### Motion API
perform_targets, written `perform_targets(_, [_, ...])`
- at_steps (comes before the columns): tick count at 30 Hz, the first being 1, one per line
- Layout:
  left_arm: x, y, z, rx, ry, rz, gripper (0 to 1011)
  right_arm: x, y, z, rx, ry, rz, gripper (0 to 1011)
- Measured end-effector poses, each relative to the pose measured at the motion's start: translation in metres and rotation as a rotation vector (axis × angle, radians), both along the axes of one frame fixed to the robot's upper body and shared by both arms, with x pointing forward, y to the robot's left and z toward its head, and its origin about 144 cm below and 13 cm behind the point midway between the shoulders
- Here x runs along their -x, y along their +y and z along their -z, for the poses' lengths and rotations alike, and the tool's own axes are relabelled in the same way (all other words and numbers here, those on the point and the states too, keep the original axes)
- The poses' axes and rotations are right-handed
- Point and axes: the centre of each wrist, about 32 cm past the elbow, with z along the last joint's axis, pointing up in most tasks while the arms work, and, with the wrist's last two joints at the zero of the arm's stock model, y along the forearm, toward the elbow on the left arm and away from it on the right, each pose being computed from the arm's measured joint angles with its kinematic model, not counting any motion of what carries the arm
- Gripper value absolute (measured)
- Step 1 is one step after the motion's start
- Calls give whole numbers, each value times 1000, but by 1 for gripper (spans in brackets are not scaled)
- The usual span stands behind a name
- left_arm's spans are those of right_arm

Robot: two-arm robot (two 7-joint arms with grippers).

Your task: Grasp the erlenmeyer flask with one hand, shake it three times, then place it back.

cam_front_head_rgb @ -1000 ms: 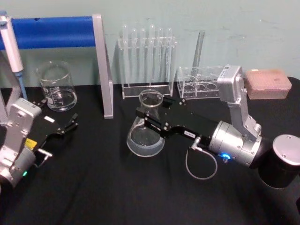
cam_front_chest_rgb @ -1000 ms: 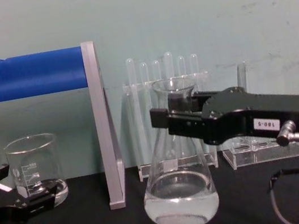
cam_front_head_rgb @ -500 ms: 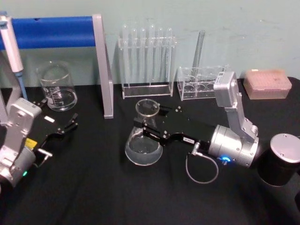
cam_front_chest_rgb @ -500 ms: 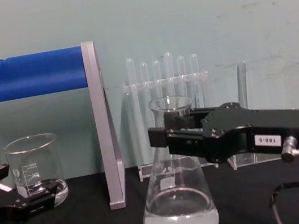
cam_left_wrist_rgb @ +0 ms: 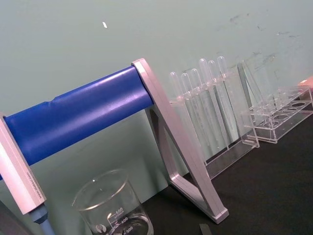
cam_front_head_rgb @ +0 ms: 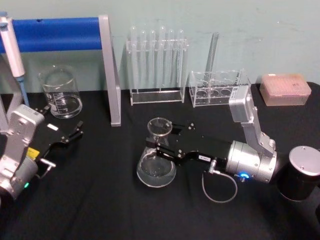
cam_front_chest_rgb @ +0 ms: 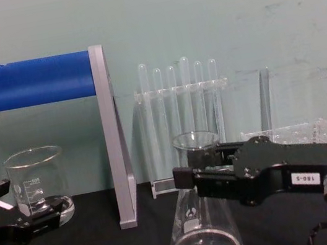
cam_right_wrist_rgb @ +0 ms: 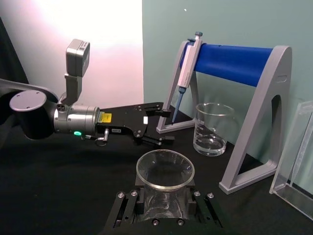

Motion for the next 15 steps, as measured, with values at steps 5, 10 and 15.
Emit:
perform_targets(5, [0, 0, 0, 0, 0, 0, 1001, -1, -2, 3, 7, 3, -6, 453])
perform_targets(10, [0, 0, 0, 0, 0, 0, 1001, -1, -4, 5, 8, 4, -12, 453])
perform_targets(15, [0, 0, 0, 0, 0, 0, 1001, -1, -5, 6, 10, 5, -21, 453])
